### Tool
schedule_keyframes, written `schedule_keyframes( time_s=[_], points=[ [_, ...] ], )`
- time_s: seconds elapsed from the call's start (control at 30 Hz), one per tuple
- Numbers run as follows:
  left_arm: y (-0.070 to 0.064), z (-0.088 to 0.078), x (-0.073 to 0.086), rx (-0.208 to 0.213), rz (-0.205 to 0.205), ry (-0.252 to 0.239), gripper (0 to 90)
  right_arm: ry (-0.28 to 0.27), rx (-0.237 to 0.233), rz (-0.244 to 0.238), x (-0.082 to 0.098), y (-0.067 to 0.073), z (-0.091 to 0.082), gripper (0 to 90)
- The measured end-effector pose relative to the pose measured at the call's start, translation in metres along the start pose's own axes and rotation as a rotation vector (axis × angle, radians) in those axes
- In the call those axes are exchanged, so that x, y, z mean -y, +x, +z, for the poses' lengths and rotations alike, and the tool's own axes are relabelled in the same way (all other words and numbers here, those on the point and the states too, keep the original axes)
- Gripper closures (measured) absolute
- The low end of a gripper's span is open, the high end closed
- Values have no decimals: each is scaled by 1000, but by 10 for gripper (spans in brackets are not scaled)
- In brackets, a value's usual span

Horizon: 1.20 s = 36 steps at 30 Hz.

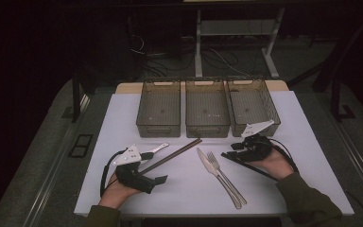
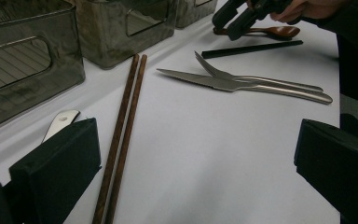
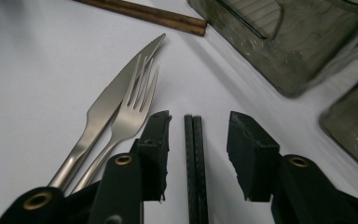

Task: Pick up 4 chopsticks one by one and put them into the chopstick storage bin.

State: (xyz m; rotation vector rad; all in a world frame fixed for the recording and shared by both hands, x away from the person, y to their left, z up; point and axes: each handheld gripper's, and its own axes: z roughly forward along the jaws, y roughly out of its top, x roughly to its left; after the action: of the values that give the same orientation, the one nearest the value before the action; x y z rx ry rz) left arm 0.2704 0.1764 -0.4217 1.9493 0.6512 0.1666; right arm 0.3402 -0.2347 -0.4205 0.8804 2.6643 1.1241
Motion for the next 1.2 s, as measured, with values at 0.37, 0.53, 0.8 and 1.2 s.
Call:
schedule_keyframes(
  time_s=[0.37, 0.53, 0.8, 1.2],
  points=[
    [-1, 0, 0, 2, 0, -2, 0, 32, 7, -2, 29, 3, -43, 579],
    [0, 1, 0, 4, 7, -1, 0, 66, 14, -5, 40, 5, -59, 580],
    [-1, 1, 0, 2, -1, 0, 0, 183, 27, -28, 51, 8, -72, 602],
    [0, 0, 0, -1, -4, 4, 0, 391, 70, -94, 54, 14, -68, 722]
  ],
)
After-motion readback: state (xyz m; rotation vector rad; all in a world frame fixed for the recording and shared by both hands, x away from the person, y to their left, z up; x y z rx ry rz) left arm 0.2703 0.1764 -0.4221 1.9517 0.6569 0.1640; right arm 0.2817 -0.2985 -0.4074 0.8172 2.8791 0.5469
